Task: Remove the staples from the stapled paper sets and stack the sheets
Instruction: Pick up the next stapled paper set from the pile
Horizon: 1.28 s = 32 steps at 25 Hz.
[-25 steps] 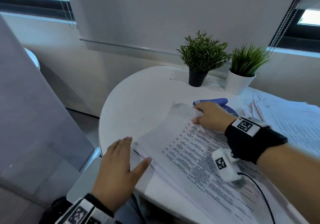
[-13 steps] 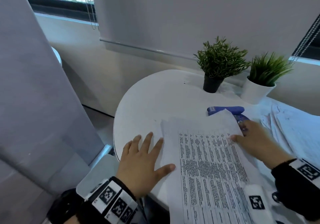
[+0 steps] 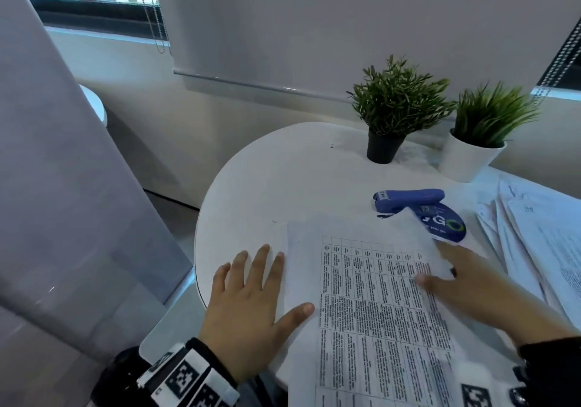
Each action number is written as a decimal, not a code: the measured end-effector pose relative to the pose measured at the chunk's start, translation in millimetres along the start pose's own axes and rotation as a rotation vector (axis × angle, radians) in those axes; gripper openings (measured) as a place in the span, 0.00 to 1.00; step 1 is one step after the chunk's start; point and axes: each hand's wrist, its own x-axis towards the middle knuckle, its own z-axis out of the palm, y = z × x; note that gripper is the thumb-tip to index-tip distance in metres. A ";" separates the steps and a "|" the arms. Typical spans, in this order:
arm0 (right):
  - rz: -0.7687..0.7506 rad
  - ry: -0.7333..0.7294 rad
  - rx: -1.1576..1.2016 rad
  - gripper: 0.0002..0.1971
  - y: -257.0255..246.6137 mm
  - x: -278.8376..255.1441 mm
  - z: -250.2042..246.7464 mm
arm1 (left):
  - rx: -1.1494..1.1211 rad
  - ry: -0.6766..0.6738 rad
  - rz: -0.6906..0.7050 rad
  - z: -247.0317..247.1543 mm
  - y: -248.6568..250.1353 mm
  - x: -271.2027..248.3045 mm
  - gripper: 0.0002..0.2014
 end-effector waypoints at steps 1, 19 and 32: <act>0.011 -0.020 -0.129 0.20 -5.5 -1.8 4.7 | -0.008 -0.013 -0.004 0.1 2.6 0.3 0.51; 0.205 -0.069 0.343 0.17 -26.6 -46.6 14.8 | 0.028 -0.158 -0.046 -0.5 11.6 4.8 0.56; 0.314 -0.040 0.928 0.52 -10.2 -63.9 9.5 | 0.043 -0.093 -0.059 3.1 10.6 8.6 0.58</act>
